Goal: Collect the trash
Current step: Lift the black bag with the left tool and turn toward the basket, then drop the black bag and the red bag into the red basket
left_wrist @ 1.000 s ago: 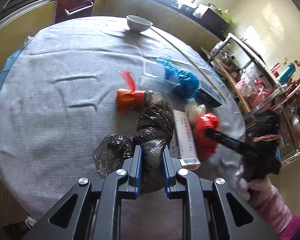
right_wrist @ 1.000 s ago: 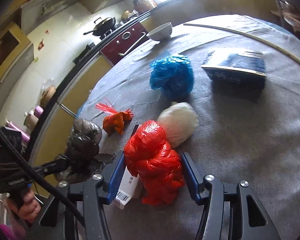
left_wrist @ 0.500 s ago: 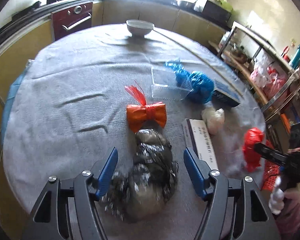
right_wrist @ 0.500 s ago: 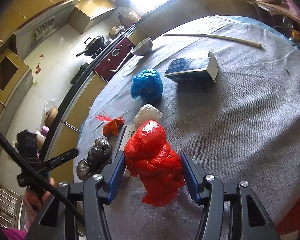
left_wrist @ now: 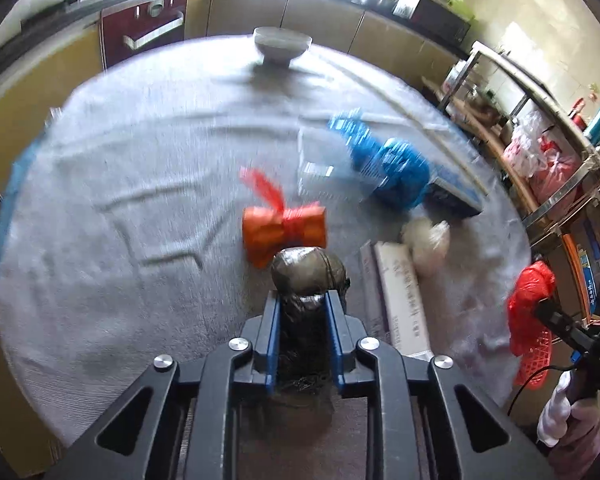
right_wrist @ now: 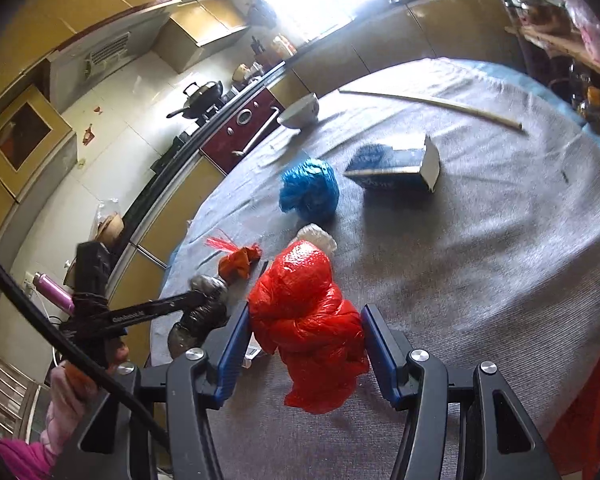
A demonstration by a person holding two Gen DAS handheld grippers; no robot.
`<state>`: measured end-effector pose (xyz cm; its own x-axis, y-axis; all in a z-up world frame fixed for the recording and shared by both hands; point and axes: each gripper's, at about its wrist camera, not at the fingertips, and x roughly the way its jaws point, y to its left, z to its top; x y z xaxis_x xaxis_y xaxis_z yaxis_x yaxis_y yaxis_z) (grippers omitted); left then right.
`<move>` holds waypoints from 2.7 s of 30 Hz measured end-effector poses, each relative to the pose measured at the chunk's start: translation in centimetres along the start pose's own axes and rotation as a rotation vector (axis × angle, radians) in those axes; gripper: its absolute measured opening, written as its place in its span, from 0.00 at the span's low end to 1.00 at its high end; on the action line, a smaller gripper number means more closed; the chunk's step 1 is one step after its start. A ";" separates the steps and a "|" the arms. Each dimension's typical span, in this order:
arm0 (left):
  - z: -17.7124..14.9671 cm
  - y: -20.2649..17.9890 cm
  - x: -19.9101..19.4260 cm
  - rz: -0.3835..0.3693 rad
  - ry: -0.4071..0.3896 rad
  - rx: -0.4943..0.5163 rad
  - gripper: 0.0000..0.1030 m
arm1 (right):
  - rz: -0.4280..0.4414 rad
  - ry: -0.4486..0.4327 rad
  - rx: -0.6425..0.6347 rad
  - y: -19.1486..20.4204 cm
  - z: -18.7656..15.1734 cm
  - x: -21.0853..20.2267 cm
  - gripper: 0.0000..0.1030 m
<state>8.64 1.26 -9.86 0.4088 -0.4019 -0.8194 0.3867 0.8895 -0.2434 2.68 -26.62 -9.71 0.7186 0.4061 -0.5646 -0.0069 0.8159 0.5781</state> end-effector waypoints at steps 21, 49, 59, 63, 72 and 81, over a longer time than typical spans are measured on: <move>0.0 -2.6 1.1 0.047 -0.011 0.082 0.52 | -0.041 -0.122 0.040 -3.3 -0.6 -6.7 0.57; -0.5 -10.9 -3.7 -0.025 -0.177 0.204 0.32 | -0.112 -0.235 0.091 -6.4 -0.9 -12.4 0.57; -1.1 -21.9 -3.5 -0.199 -0.159 0.389 0.32 | -0.169 -0.326 0.124 -8.9 -1.8 -18.5 0.57; -1.6 -26.9 -2.0 -0.266 -0.115 0.473 0.32 | -0.202 -0.357 0.166 -10.8 -2.7 -20.9 0.57; -4.0 -36.1 2.3 -0.366 0.016 0.599 0.32 | -0.246 -0.411 0.298 -16.0 -5.5 -25.5 0.57; -7.6 -42.5 6.7 -0.387 0.164 0.682 0.34 | -0.256 -0.415 0.426 -20.5 -8.2 -27.2 0.60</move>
<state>-11.39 -37.59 -8.95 0.0364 -0.5706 -0.8204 0.9178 0.3438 -0.1984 -22.45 -51.06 -11.03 0.8706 -0.0419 -0.4902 0.4155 0.5962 0.6870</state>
